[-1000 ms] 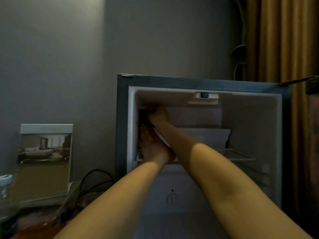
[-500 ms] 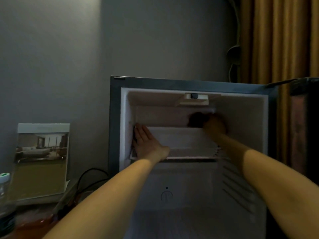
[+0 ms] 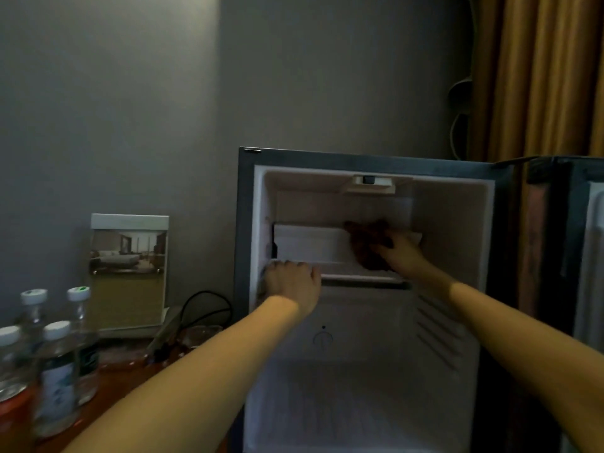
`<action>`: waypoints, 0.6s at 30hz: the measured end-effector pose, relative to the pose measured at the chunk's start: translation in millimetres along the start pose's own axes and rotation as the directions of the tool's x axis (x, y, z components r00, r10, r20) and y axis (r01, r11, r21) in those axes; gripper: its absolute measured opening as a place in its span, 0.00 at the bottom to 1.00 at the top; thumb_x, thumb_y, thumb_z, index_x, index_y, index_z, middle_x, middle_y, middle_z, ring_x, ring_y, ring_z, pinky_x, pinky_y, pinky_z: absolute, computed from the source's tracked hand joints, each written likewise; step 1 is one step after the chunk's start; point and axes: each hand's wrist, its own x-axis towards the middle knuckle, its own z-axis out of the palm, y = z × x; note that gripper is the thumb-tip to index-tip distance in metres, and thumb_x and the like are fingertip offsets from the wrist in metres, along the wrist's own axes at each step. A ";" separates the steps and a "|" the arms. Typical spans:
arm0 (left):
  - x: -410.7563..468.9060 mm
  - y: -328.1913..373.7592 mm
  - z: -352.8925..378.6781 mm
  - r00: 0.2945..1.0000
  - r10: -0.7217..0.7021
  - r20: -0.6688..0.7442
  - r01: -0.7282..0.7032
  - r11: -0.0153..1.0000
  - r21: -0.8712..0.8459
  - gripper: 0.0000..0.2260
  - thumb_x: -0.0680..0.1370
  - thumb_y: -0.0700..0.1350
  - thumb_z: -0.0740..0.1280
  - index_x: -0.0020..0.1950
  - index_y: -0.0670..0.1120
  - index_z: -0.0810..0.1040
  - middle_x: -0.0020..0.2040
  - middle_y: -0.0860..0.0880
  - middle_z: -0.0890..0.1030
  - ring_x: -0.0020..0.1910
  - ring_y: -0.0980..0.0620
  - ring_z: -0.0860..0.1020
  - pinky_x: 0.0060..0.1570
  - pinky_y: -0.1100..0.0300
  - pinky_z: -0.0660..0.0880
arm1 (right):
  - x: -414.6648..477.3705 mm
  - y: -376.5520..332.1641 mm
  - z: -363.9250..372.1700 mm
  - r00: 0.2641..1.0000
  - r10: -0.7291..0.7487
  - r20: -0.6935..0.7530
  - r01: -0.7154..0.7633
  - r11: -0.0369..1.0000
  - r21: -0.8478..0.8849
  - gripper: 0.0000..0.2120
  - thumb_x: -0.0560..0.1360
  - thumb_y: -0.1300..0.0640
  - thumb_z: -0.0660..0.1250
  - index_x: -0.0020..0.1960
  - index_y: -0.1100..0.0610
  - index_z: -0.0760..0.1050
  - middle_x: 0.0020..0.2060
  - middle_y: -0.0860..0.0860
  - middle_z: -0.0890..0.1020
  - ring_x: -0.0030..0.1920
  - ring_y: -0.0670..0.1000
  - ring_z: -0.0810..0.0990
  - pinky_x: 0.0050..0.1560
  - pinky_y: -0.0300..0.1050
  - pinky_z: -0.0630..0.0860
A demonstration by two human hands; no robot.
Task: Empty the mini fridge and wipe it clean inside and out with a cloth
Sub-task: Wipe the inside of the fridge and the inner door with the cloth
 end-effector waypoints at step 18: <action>-59.1 -33.9 -2.8 0.982 0.189 -0.010 -0.188 0.979 0.076 0.32 0.79 0.42 0.60 0.78 0.36 0.47 0.79 0.38 0.50 0.77 0.43 0.52 0.76 0.56 0.50 | -30.1 -117.5 24.2 0.899 -0.026 0.437 0.059 0.996 -0.063 0.21 0.76 0.72 0.55 0.59 0.58 0.81 0.60 0.54 0.80 0.55 0.56 0.79 0.58 0.47 0.74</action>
